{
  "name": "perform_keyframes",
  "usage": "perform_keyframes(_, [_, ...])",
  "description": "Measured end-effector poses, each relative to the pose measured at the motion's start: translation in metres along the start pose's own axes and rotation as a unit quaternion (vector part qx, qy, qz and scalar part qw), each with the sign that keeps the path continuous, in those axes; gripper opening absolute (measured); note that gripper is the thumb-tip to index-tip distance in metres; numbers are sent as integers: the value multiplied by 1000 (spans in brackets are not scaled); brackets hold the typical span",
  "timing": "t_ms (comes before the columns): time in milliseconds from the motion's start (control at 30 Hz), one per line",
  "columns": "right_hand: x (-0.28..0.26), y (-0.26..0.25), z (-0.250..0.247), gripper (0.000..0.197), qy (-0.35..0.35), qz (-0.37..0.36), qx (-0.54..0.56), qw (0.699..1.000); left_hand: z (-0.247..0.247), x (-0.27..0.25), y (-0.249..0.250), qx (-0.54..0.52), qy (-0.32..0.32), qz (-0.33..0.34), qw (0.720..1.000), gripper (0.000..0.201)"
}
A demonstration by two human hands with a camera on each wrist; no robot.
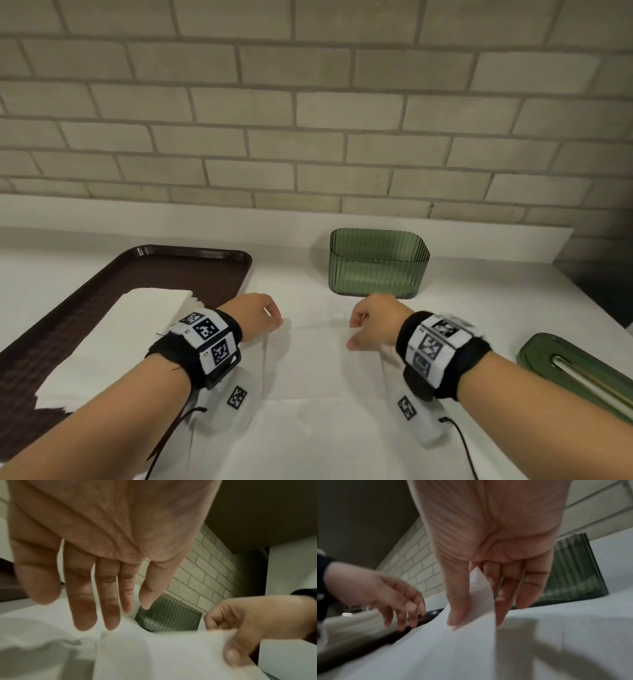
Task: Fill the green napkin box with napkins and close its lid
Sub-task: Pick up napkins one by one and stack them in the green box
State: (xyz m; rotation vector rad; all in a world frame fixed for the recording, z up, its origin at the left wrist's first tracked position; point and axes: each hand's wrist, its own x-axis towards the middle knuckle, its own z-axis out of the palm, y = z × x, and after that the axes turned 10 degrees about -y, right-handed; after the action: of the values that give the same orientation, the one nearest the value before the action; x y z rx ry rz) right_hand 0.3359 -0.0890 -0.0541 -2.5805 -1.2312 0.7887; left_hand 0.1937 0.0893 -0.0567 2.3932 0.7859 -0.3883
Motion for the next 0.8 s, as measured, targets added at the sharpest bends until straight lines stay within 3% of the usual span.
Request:
perform_keyframes(167, [-4,12,-62,9,46,-65,148,986,-1,9,6,10,50,12,999,21])
perform_keyframes(300, [6,37,-110,19,131,-76,277,949,4,17,7,12,16,7,1000,7])
perform_keyframes(433, [28,62,-144,11,218,-66,381,896,20,21,14,58,-36,11,998,43])
perform_keyframes(500, [43,71,-154,22,258,-16,360,897,28,17,18,49,-66,47,996,53])
perform_keyframes(600, [61,77,-155,51,257,97,253,928,38,14,22,40,-94,88,991,47])
perform_keyframes(700, [75,72,-142,48,201,170,165,951,45,15,26,45,-110,108,987,42])
perform_keyframes(800, [89,70,-131,42,148,198,121,961,46,18,28,14,-112,119,986,32])
